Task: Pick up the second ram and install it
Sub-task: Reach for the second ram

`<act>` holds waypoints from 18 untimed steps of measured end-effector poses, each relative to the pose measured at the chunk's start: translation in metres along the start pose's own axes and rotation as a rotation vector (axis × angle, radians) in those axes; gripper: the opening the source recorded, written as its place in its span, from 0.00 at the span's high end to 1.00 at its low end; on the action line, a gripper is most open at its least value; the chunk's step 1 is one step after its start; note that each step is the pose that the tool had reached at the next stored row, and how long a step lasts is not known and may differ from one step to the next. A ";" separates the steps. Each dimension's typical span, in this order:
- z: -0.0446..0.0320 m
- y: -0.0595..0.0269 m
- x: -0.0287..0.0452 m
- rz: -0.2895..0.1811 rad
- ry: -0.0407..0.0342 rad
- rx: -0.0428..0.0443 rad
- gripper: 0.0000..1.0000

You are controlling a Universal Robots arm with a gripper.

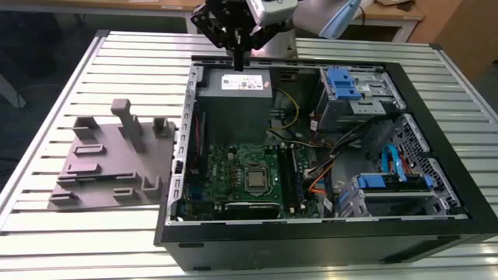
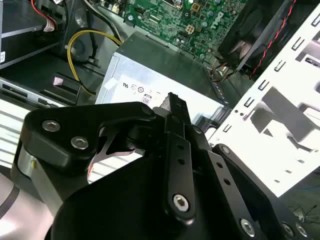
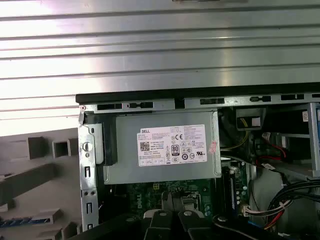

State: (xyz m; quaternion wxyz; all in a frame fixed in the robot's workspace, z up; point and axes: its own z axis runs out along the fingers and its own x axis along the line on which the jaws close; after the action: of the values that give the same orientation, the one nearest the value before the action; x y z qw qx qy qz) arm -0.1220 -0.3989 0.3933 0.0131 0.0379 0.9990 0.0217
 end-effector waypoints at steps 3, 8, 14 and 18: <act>0.0000 0.0000 0.0001 0.000 0.0000 0.0000 0.89; -0.0002 -0.0006 0.0075 0.000 0.0000 0.0000 0.89; -0.0007 -0.0020 0.0259 0.000 0.0000 0.0000 0.89; -0.0008 -0.0030 0.0393 0.000 -0.0001 0.0000 0.89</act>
State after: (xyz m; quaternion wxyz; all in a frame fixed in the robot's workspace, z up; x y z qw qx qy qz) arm -0.1613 -0.3989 0.3930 0.0131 0.0378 0.9990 0.0217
